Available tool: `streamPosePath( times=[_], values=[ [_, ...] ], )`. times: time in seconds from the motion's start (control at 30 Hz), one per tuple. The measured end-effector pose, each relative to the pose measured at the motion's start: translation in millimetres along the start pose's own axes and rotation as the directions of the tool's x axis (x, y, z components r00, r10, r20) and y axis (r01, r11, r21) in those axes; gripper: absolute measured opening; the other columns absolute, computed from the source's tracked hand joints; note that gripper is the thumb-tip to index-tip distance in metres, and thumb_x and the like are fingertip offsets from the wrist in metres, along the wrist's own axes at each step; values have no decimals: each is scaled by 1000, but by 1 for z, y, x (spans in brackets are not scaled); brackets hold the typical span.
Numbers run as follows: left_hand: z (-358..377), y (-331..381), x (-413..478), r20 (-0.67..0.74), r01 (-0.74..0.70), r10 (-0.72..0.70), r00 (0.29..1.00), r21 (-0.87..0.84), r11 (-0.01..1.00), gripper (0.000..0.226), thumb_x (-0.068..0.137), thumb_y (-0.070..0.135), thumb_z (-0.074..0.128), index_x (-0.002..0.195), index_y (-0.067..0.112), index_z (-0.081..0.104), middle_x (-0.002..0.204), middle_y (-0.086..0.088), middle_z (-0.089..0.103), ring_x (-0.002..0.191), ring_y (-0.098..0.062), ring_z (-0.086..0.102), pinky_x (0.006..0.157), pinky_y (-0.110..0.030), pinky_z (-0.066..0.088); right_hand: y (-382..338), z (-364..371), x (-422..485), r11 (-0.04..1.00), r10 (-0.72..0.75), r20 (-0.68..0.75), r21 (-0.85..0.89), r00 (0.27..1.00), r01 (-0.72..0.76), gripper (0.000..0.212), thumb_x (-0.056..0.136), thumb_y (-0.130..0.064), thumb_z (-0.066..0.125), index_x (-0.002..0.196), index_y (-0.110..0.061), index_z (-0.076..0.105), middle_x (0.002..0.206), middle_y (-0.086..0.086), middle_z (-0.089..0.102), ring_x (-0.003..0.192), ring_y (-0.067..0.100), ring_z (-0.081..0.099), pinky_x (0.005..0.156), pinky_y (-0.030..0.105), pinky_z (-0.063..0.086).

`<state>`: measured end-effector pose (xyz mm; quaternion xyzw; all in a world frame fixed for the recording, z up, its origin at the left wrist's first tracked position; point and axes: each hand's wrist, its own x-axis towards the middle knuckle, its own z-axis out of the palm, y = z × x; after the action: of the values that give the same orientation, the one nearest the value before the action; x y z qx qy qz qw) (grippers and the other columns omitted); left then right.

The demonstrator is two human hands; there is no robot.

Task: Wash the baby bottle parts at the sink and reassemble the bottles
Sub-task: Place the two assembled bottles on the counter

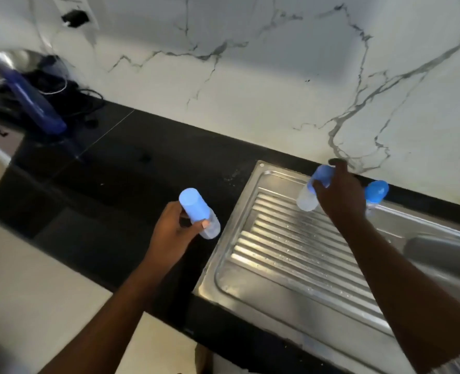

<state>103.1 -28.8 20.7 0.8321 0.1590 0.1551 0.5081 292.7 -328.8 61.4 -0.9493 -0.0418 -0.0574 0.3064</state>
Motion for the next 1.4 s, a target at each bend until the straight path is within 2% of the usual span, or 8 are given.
streamPosePath(
  times=[0.2, 0.37, 0.57, 0.77, 0.93, 1.0, 1.2, 1.4],
  values=[
    [-69, -37, 6, -31, -33, 39, 999, 159, 987, 46, 78, 20, 84, 116, 17, 57, 109, -3, 61, 96, -15, 62, 78, -32, 53, -86, 61, -74, 973, -219, 98, 96, 971, 210, 49, 84, -43, 72, 124, -25, 53, 109, 4, 70, 97, 27, 67, 84, 38, 54],
    [-127, -64, 17, -37, -7, 17, 999, 257, 966, 49, 82, 21, 81, 121, 5, 58, 109, -6, 59, 96, -23, 61, 81, -39, 53, -158, 113, -115, 885, -439, 236, 279, 867, 372, 46, 84, -41, 70, 125, -26, 54, 108, -3, 70, 97, 20, 67, 85, 41, 55],
    [-180, -104, 22, 24, 34, -42, 999, 269, 962, 40, 84, 29, 78, 114, 18, 55, 111, -9, 58, 100, -26, 61, 88, -49, 54, -225, 155, -136, 836, -539, 324, 324, 778, 444, 41, 87, -31, 72, 123, -22, 55, 105, -7, 68, 92, 9, 64, 76, 18, 46],
    [-200, -125, 26, 45, 29, -44, 998, 295, 955, 44, 89, 18, 75, 127, 6, 54, 119, -8, 56, 102, -16, 56, 85, -25, 48, -259, 187, -147, 829, -558, 387, 307, 734, 468, 44, 89, -31, 71, 127, -20, 52, 111, -3, 67, 99, 13, 64, 83, 30, 55],
    [-208, -129, 30, 63, 8, -25, 998, 252, 968, 29, 90, 16, 73, 110, 23, 53, 103, 4, 53, 94, 6, 56, 78, -9, 45, -275, 201, -150, 826, -563, 400, 300, 723, 478, 46, 89, -30, 72, 129, -19, 52, 115, -2, 67, 103, 14, 64, 87, 32, 56],
    [-210, -130, 31, 61, 7, -24, 998, 260, 966, 29, 91, 15, 72, 113, 21, 53, 106, 5, 52, 95, 2, 56, 78, -7, 43, -279, 205, -153, 822, -570, 406, 298, 715, 486, 48, 89, -32, 72, 130, -19, 51, 118, -1, 66, 105, 14, 64, 89, 30, 56],
    [-208, -138, 29, 36, 48, -62, 997, 302, 952, 45, 90, 17, 73, 130, 6, 54, 122, -12, 58, 108, -22, 57, 91, -27, 49, -279, 212, -157, 813, -577, 441, 232, 688, 533, 52, 89, -39, 70, 132, -21, 47, 124, -2, 65, 110, 18, 64, 90, 35, 57],
    [-209, -139, 33, 60, 101, -124, 990, 304, 947, 55, 87, 15, 76, 136, 8, 50, 131, -12, 57, 116, -25, 57, 97, -34, 49, -278, 212, -155, 808, -572, 451, 170, 685, 564, 53, 88, -43, 70, 131, -26, 45, 122, -4, 66, 109, 19, 64, 87, 41, 57]
  ],
)
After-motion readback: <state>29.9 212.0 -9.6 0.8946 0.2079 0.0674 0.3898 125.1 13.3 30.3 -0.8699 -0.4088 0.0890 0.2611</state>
